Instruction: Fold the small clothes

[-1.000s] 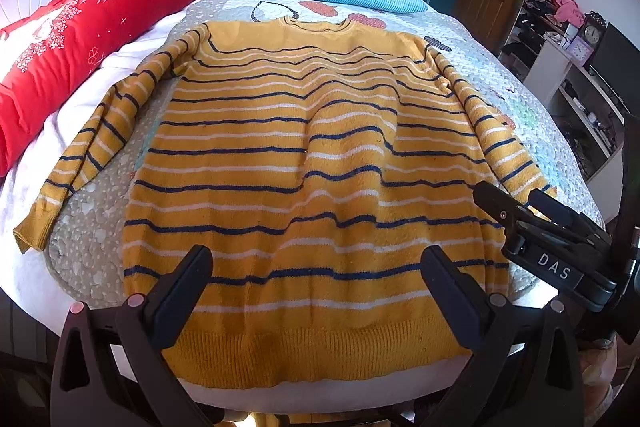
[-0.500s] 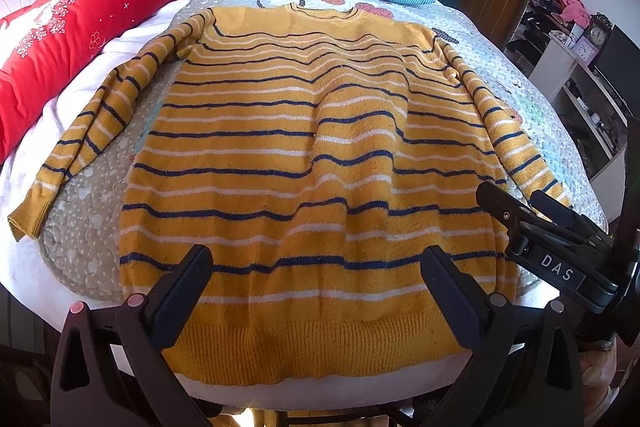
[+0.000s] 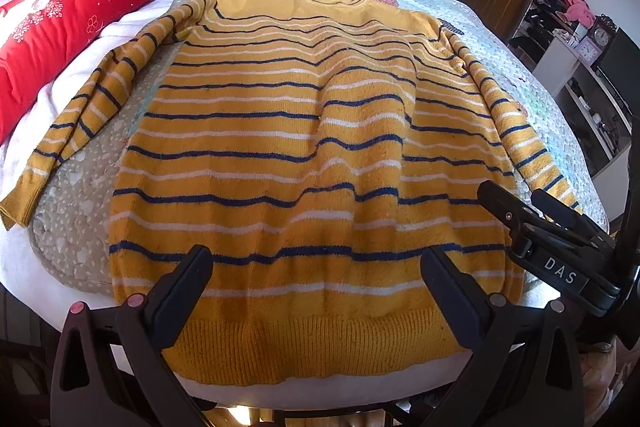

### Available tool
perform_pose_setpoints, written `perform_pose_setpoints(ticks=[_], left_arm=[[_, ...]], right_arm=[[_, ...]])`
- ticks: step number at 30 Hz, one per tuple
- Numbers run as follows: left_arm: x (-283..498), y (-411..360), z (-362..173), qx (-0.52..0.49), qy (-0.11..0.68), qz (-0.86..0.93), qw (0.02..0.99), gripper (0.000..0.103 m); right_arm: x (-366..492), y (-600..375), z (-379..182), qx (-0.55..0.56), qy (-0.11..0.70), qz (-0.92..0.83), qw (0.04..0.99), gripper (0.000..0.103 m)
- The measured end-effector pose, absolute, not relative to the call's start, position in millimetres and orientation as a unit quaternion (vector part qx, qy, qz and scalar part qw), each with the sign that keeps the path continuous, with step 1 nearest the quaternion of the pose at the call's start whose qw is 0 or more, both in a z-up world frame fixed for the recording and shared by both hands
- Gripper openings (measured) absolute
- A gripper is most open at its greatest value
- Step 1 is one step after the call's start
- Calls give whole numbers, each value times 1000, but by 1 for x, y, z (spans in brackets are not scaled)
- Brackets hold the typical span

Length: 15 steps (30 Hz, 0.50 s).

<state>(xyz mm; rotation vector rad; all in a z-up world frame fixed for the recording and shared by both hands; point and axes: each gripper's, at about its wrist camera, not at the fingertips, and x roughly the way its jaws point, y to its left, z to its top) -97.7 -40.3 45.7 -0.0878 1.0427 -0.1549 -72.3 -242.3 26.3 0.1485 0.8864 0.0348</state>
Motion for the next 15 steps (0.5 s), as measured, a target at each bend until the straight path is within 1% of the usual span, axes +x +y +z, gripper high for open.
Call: perform_pose_setpoints(ticks=[8,12,15], left_arm=[[-97,-40,41,-40,504,-69,860,103],[-97,-43,37,-36,508,-70,858,103],[-100,-41,38,-33,508,-77,857,103]], right_arm=[[-79,-246,37,55,415,30,907,99],[-90,-260,59,48,386,41,920,99],[-91,-289,81,63,374,57,923,99]])
